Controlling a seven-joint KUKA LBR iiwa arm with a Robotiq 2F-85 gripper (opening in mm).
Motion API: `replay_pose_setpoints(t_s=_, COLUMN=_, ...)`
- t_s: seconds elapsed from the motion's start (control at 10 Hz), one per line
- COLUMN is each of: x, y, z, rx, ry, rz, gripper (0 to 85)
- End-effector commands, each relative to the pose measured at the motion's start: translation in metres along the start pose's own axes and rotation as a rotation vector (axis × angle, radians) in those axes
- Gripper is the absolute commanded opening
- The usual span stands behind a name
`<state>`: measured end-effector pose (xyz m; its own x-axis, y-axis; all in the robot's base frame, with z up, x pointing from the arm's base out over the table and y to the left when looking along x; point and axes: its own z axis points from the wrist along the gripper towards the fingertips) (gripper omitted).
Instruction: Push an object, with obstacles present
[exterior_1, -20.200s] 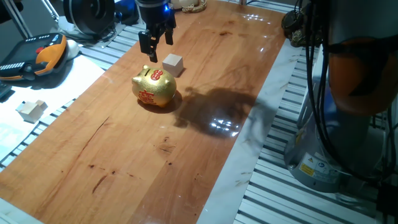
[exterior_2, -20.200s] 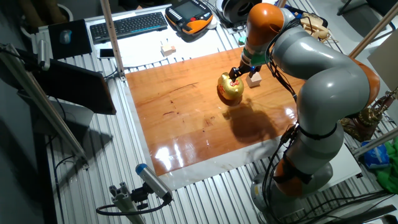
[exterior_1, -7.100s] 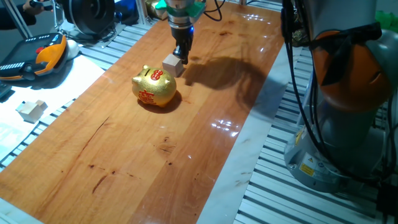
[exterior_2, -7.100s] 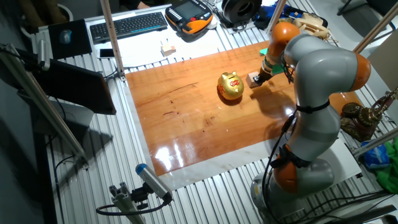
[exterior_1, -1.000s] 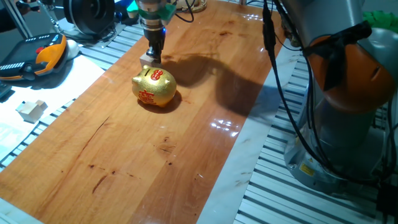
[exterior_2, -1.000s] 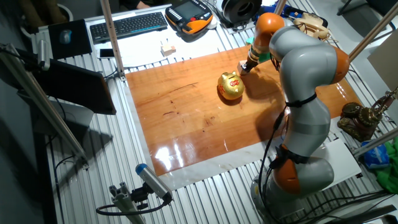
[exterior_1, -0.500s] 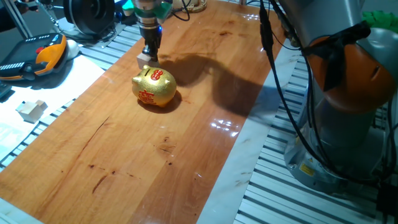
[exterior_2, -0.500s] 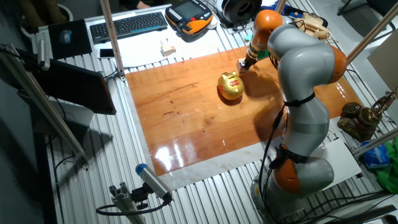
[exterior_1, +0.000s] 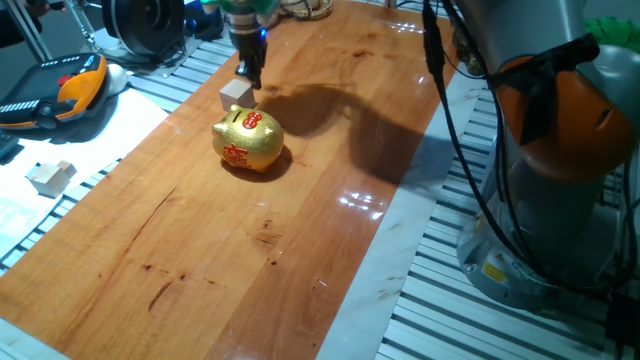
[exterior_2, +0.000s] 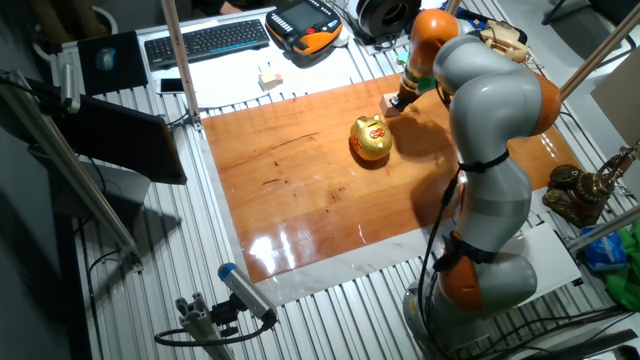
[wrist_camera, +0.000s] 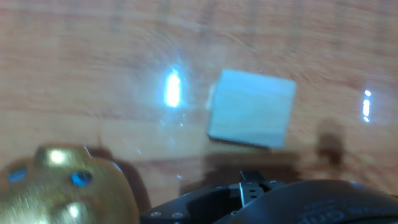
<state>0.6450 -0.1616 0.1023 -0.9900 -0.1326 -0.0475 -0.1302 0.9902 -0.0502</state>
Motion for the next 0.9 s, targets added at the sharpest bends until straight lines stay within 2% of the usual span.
replay_pose_setpoints(t_s=0.0, x=0.001, y=-0.004, z=-0.003, rx=-0.008, ry=0.005, rz=0.0, gripper=0.0)
replay_pose_setpoints(t_s=0.1, x=0.0, y=-0.008, z=-0.005, rx=-0.008, ry=0.006, rz=0.002, gripper=0.0)
replay_pose_setpoints(t_s=0.2, x=-0.002, y=-0.017, z=-0.009, rx=-0.028, ry=0.012, rz=0.016, gripper=0.0)
replay_pose_setpoints(t_s=0.4, x=-0.01, y=-0.027, z=-0.011, rx=-0.026, ry=0.02, rz=0.016, gripper=0.0)
replay_pose_setpoints(t_s=0.5, x=-0.015, y=-0.029, z=-0.009, rx=-0.02, ry=0.019, rz=0.021, gripper=0.0)
replay_pose_setpoints(t_s=0.8, x=-0.021, y=-0.03, z=0.003, rx=-0.036, ry=0.008, rz=0.031, gripper=0.0)
